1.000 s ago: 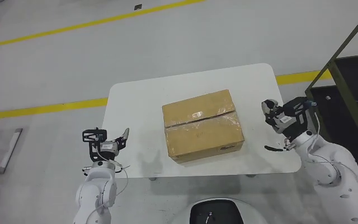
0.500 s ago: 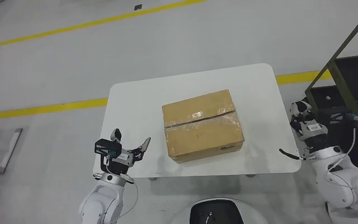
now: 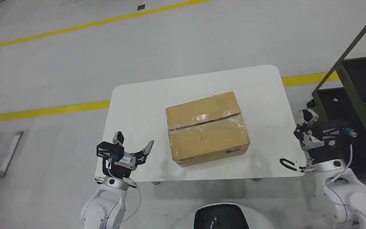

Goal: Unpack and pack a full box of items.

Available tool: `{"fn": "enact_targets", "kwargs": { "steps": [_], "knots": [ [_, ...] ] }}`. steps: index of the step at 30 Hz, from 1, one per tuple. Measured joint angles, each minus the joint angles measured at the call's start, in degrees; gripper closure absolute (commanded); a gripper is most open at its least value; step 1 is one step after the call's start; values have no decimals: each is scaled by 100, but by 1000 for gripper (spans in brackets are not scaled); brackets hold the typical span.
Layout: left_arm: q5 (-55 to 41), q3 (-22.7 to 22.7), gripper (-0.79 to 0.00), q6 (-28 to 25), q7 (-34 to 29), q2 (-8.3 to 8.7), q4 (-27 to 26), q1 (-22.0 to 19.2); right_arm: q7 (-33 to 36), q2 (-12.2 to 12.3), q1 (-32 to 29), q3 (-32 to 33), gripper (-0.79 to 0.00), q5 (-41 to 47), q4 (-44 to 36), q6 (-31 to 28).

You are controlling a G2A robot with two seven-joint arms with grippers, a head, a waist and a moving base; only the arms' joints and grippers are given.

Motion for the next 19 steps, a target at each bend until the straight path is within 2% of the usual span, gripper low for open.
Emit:
{"fn": "enact_targets", "kwargs": {
  "steps": [2,3,4,5,7,8,15,19],
  "knots": [
    [0,0,-785,0,0,0,0,0,-63,-16,-47,-136,0,-188,-20,130],
    [0,0,-785,0,0,0,0,0,-93,-25,-53,-193,-40,-224,-16,191],
    [0,0,-785,0,0,0,0,0,-109,-30,-55,-217,-767,-232,-10,213],
    [0,0,-785,0,0,0,0,0,-116,-31,-55,-225,0,-233,-7,219],
    [0,0,-785,0,0,0,0,0,-117,-32,-54,-224,-14,-230,-6,217],
    [0,0,-784,0,0,0,0,0,-116,-31,-54,-222,-55,-229,-6,215],
    [0,0,-784,0,0,0,0,0,-114,-31,-54,-221,-495,-229,-6,214],
    [0,0,-784,0,0,0,0,0,-114,-31,-54,-222,-664,-229,-6,214]
  ]
}}
